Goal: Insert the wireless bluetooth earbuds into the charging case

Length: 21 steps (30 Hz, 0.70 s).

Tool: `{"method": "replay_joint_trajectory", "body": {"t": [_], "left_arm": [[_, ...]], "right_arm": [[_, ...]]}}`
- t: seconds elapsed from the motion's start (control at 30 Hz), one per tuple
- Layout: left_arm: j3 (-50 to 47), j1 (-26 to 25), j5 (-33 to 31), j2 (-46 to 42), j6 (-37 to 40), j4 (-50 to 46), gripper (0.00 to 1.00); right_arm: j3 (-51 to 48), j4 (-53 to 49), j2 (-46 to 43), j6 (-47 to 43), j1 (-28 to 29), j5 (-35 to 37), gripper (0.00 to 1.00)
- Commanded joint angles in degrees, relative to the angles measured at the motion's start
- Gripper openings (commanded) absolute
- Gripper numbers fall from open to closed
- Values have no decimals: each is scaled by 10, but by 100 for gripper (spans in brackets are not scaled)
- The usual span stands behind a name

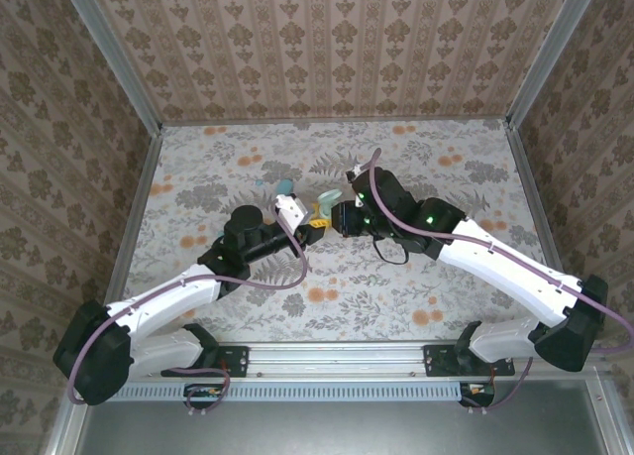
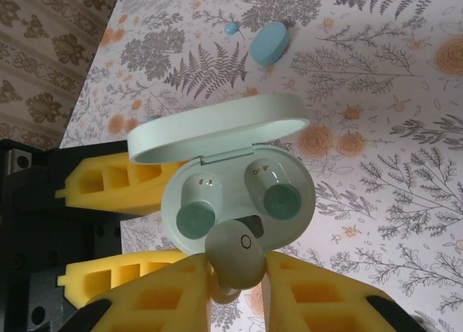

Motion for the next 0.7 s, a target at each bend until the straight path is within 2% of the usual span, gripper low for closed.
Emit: {"method": "replay_joint_trajectory", "body": {"t": [0.0, 0.67], "left_arm": [[7, -4, 2, 4, -9, 27, 4], [4, -6, 12, 7, -19, 27, 4]], "right_arm": [[20, -13, 5, 5, 0, 17, 23], [44, 5, 62, -4, 0, -3, 23]]}}
